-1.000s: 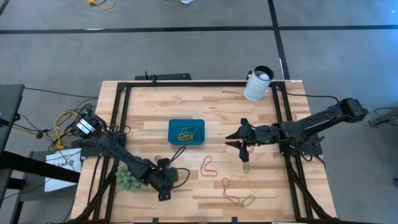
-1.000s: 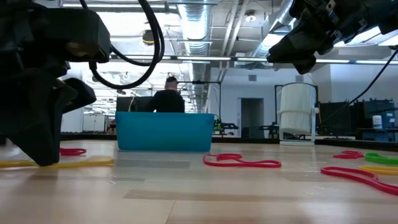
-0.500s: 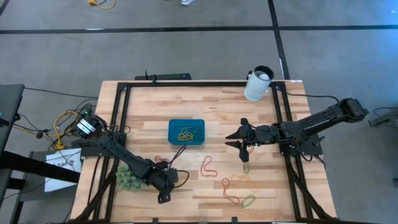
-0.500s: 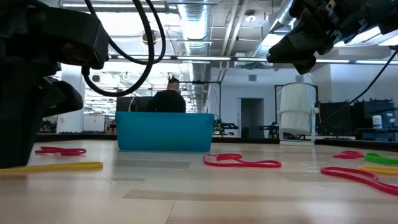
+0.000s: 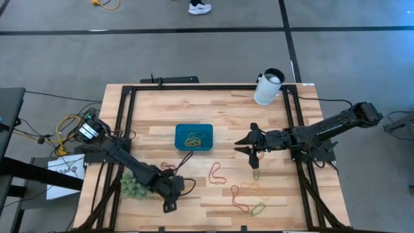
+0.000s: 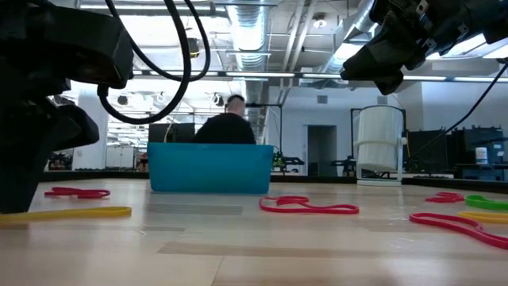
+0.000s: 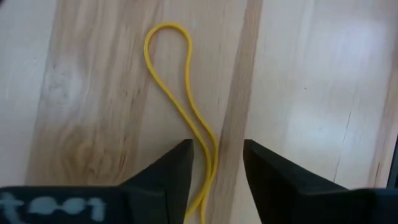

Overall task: Pick and place items into bin
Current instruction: Put the yellow rubber band into the blue bin

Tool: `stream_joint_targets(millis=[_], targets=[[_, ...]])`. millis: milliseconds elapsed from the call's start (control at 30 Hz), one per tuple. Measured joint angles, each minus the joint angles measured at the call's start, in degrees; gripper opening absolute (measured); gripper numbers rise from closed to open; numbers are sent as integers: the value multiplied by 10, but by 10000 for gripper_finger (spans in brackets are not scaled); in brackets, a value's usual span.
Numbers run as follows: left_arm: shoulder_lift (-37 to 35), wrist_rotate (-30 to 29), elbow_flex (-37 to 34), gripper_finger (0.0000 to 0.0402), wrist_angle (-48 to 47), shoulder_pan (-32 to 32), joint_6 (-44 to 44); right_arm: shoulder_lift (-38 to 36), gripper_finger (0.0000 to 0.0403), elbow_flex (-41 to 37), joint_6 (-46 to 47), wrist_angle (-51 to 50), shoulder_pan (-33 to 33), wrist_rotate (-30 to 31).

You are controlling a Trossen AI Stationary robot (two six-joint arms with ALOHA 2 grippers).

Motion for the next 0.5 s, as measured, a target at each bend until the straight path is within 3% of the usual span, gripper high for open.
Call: stream_joint_targets(millis=[267,500], targets=[[14,-25,-17,135,7,-13,-26,0,107,0,0,0,0,0],[20,-111,-17,110,-7,-38,-13,0,107,0,0,-1,0,0]])
